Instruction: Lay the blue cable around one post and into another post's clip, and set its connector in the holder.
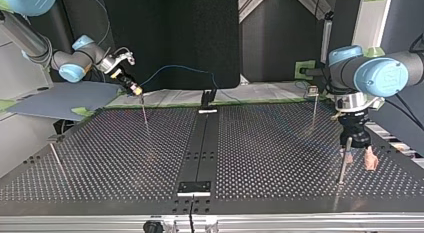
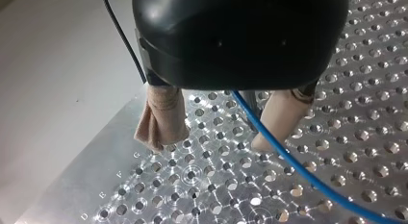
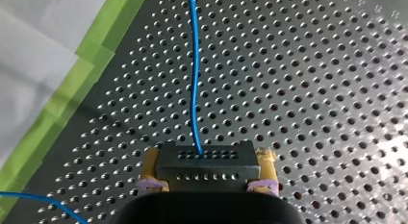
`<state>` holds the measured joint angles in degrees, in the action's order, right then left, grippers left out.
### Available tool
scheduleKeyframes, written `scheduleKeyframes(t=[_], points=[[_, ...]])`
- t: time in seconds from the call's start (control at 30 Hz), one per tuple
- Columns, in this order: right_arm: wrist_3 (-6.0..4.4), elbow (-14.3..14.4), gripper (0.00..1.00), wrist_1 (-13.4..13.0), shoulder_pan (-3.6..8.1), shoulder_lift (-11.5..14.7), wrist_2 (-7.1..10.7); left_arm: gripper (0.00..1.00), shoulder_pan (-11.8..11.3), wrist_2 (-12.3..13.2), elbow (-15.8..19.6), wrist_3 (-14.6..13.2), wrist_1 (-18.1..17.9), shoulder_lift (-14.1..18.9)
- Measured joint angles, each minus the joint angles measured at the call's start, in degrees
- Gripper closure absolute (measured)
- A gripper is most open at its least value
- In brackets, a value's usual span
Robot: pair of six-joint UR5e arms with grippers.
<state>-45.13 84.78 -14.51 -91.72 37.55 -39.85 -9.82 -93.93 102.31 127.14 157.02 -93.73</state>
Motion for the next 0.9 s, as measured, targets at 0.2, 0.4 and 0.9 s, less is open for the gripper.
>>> scheduleKeyframes(t=[0.2,0.4,0.9], points=[[-2.72,2.6,1.0,-2.7,0.53,0.9,-2.72,0.0,0.0,0.0,0.0,0.0,0.0,0.0],[-5.84,5.7,1.0,-5.8,0.9,2.2,-5.84,0.0,0.1,0.1,0.0,0.0,0.0,0.0],[-13.35,13.2,1.0,-13.4,1.73,2.5,-13.35,0.0,0.3,0.2,0.0,0.0,0.1,0.0]])
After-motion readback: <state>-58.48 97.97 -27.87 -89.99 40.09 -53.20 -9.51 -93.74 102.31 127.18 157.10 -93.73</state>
